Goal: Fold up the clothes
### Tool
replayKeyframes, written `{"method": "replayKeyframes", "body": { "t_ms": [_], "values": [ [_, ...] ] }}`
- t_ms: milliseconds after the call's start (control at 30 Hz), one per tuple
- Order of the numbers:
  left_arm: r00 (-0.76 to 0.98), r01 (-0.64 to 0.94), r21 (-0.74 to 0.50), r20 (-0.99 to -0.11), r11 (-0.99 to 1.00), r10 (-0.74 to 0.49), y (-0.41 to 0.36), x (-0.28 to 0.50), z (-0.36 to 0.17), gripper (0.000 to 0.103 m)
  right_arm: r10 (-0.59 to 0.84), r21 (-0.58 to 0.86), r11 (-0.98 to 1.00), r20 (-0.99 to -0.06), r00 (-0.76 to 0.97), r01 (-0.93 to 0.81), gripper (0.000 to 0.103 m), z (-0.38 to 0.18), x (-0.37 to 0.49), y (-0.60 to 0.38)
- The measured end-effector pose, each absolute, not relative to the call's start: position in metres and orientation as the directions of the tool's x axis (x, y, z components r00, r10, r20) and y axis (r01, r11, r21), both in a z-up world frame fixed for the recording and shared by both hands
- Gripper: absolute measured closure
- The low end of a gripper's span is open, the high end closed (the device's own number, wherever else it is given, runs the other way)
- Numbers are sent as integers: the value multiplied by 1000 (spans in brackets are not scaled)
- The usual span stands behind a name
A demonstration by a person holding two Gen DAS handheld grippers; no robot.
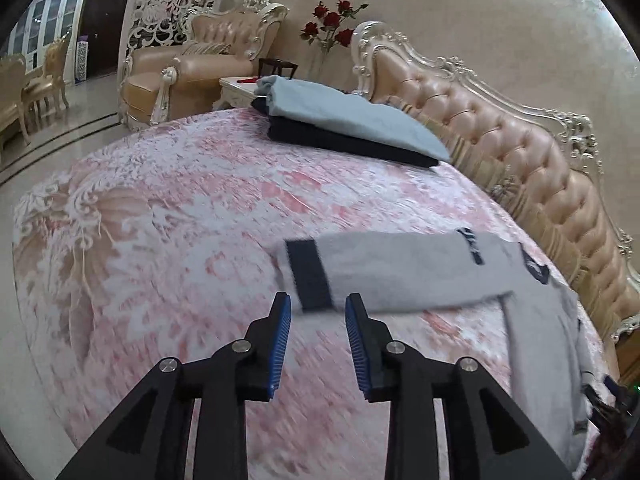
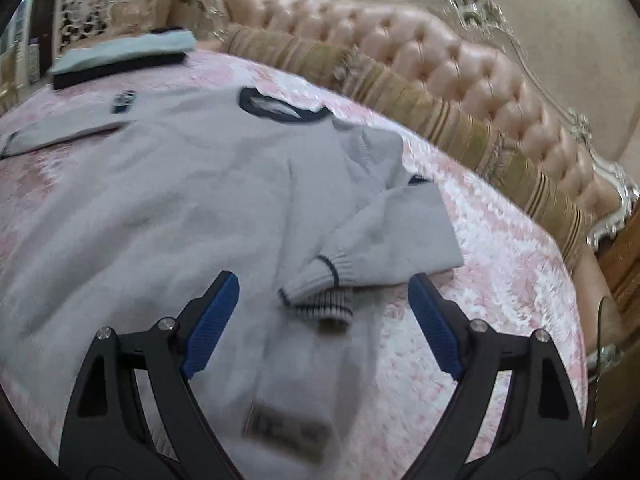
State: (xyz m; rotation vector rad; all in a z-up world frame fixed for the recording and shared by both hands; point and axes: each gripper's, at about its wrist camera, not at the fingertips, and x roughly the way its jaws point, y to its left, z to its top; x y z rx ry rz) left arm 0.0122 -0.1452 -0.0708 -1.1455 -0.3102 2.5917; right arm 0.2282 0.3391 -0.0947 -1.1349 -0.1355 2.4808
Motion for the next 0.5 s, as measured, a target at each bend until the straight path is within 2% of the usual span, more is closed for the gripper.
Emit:
{"method": "replayKeyframes", "body": {
  "t_ms": [33,67,100,133,267,400,500],
  "values": [
    [-643,-182,-315,-678,-931,355,-143,17,-69,73,395,-236,-913,-717,-574,-333,21,-99,222,344],
    [-645,-193,-321,-671,-927,366,-140,23,-65,73,388,-219,-913,-729,-564,-345,35,-103,216,350],
    [-647,-203,-326,-663,-923,376,-137,28,-62,73,381,-196,-912,-732,-565,-362,81,-100,216,359],
    [-649,-213,-331,-656,-919,386,-135,32,-58,73,374,-172,-910,-734,-567,-379,89,-98,216,368],
    [-643,-264,-348,-631,-899,433,-119,43,-43,73,423,-113,-866,-685,-593,-486,91,-63,234,419],
    [-618,-329,-344,-625,-879,476,-90,49,-36,73,553,-17,-722,-615,-562,-692,91,-18,282,509],
    [-588,-360,-352,-633,-864,503,-65,50,-39,73,609,0,-604,-646,-461,-797,91,-26,305,578]
  ]
}}
